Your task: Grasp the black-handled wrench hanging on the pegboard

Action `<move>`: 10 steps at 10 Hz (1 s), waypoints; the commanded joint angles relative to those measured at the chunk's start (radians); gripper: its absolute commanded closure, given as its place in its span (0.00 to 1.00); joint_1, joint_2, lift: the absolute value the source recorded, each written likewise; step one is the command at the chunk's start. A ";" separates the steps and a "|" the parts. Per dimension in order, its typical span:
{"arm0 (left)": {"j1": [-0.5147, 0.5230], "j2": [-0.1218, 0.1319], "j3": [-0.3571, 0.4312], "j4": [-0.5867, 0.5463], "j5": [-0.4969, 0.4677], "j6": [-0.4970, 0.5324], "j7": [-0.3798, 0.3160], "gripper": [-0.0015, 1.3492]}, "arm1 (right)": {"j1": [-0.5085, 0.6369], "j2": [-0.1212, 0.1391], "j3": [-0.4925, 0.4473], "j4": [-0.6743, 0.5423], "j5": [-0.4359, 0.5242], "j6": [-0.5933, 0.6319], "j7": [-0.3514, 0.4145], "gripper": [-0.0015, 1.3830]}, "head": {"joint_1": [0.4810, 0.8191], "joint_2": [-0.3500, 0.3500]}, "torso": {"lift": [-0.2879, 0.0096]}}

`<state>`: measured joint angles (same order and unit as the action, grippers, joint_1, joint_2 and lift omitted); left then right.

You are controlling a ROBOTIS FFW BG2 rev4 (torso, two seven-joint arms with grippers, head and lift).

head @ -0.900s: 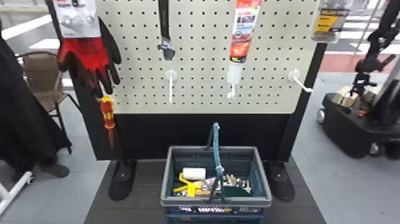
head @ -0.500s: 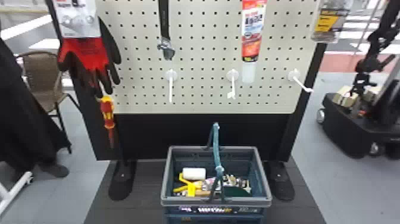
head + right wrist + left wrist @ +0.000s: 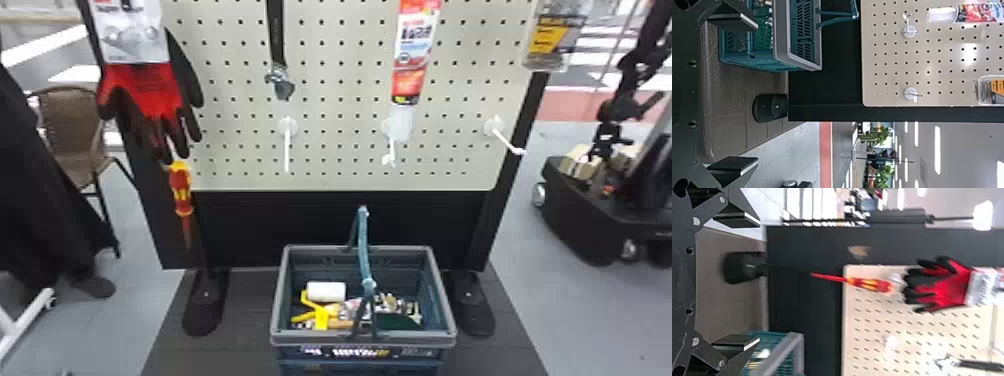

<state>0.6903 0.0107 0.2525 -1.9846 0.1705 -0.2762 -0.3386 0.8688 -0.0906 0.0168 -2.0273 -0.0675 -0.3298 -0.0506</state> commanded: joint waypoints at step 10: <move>-0.722 0.132 -0.082 -0.336 0.057 0.776 -0.117 0.19 | -0.029 -0.001 0.002 -0.028 0.020 0.040 0.015 0.07 | 0.20 0.50 | 0.63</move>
<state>0.0044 0.1330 0.1785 -2.3347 0.2044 0.4779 -0.4561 0.8403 -0.0921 0.0184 -2.0518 -0.0493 -0.2925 -0.0351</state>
